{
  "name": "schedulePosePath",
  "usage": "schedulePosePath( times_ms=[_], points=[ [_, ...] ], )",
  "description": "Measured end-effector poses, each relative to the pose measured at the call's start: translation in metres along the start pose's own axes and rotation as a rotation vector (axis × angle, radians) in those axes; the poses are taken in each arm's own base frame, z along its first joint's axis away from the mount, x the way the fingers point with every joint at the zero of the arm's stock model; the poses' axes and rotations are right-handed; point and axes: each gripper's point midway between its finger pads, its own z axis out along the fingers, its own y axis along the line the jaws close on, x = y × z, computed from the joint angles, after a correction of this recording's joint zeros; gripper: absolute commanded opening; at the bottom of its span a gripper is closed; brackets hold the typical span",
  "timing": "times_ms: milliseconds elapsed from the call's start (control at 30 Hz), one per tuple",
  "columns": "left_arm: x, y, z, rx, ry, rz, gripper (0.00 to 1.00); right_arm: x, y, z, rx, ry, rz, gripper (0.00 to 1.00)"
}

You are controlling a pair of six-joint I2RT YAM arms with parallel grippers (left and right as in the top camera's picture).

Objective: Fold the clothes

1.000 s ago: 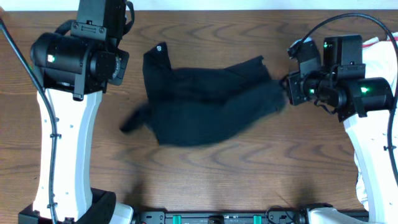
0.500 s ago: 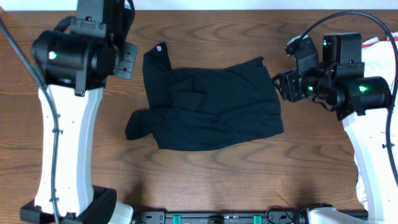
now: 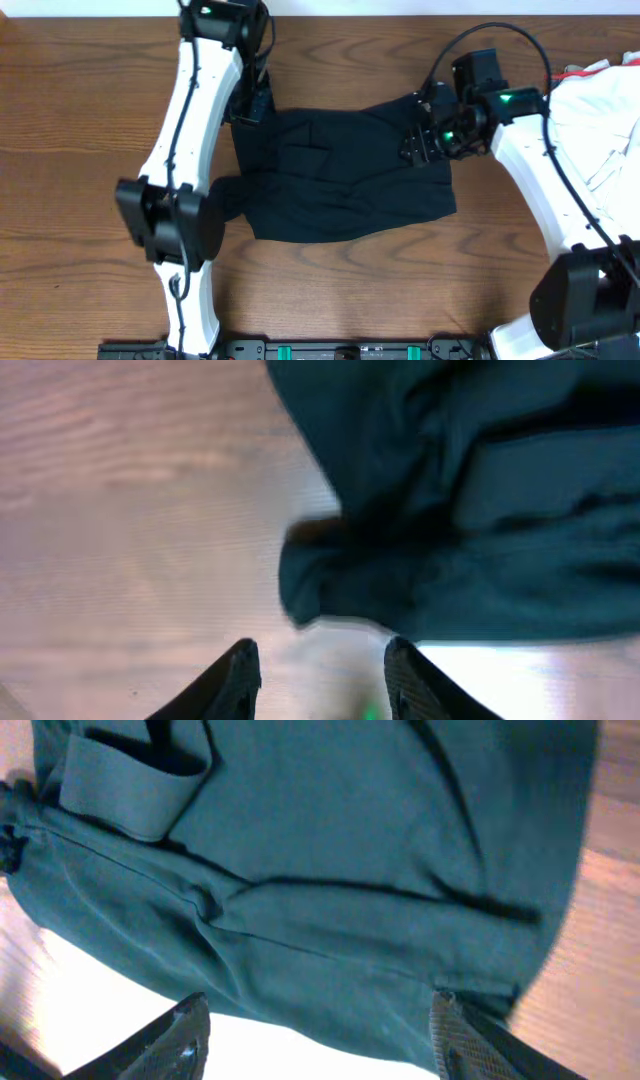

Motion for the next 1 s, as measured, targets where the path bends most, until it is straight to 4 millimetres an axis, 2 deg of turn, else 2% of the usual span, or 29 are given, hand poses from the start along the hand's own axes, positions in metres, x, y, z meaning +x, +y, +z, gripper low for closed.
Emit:
schedulePosePath(
  times_ms=[133,233,333,433,633,733,767,833,933,1000],
  points=[
    [-0.037,-0.004,0.026,0.008,-0.068,-0.022,0.43,-0.019,-0.001,0.015,0.001,-0.052,0.003,0.53],
    [-0.052,-0.007,0.037,0.019,-0.101,-0.033,0.43,-0.042,-0.011,0.03,0.024,-0.12,0.031,0.53],
    [-0.054,-0.008,0.043,0.024,-0.092,-0.032,0.43,-0.062,-0.02,0.049,0.034,-0.174,0.044,0.54],
    [-0.049,-0.009,0.044,0.027,-0.071,-0.032,0.43,-0.078,-0.032,0.079,0.041,-0.207,0.055,0.58],
    [-0.038,-0.009,0.042,0.026,-0.03,-0.031,0.43,-0.084,-0.06,0.143,0.069,-0.214,0.072,0.64],
    [-0.036,-0.008,0.034,0.027,-0.044,-0.035,0.43,-0.097,-0.066,0.141,0.09,-0.263,0.079,0.64],
    [-0.036,-0.007,0.03,0.027,-0.054,-0.036,0.43,-0.096,-0.071,0.142,0.109,-0.262,0.087,0.61],
    [-0.035,-0.005,0.022,0.027,-0.075,-0.039,0.43,-0.096,-0.075,0.144,0.13,-0.267,0.095,0.49],
    [-0.034,-0.002,0.005,0.023,-0.117,-0.046,0.43,-0.098,-0.085,0.146,0.175,-0.279,0.109,0.35],
    [-0.032,0.0,-0.005,0.021,-0.14,-0.05,0.44,-0.102,-0.091,0.148,0.2,-0.291,0.12,0.28]
  ],
)
